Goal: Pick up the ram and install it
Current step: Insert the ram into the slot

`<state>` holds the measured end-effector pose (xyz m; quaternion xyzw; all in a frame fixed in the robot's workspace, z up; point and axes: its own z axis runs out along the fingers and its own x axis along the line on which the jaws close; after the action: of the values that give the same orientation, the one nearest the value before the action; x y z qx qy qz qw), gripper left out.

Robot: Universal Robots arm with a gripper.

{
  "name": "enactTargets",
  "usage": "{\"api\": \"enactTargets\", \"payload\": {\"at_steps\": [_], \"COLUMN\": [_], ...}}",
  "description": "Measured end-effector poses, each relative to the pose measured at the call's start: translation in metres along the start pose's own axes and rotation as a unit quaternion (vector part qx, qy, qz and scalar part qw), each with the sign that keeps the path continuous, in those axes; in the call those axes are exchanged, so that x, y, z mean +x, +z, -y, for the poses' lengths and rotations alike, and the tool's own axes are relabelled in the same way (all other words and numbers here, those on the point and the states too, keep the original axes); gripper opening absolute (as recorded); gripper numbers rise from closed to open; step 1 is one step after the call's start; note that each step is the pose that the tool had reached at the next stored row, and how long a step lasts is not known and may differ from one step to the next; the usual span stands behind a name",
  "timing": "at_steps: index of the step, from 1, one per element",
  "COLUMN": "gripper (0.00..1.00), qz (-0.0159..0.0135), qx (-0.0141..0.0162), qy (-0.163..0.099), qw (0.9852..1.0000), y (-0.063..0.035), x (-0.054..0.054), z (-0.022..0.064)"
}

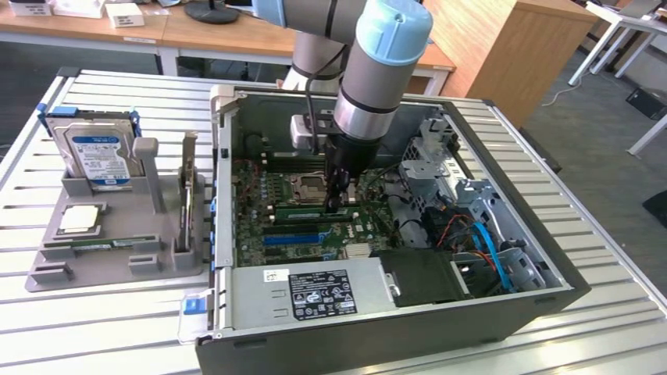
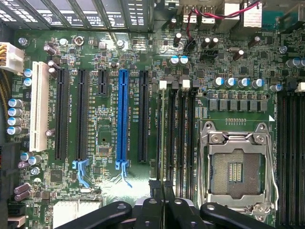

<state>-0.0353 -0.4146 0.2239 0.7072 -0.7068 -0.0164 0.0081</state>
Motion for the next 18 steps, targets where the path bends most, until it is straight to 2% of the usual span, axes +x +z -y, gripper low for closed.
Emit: {"api": "enactTargets", "payload": {"at_steps": [1, 2, 3, 4, 5, 6, 11, 18], "gripper": [0.13, 0.18, 0.18, 0.25, 0.25, 0.31, 0.31, 0.31], "qz": [0.0000, 0.0000, 0.0000, 0.0000, 0.0000, 0.0000, 0.0001, 0.0000], "qx": [0.0000, 0.0000, 0.0000, 0.0000, 0.0000, 0.0000, 0.0000, 0.0000], "qy": [0.000, 0.000, 0.000, 0.000, 0.000, 0.000, 0.000, 0.000], "qw": [1.0000, 1.0000, 1.0000, 1.0000, 1.0000, 1.0000, 1.0000, 1.0000], "y": [0.0000, 0.0000, 0.0000, 0.0000, 0.0000, 0.0000, -0.0012, -0.0175], "x": [0.000, 0.000, 0.000, 0.000, 0.000, 0.000, 0.000, 0.000], "z": [0.0000, 0.0000, 0.0000, 0.0000, 0.0000, 0.0000, 0.0000, -0.0006]}}
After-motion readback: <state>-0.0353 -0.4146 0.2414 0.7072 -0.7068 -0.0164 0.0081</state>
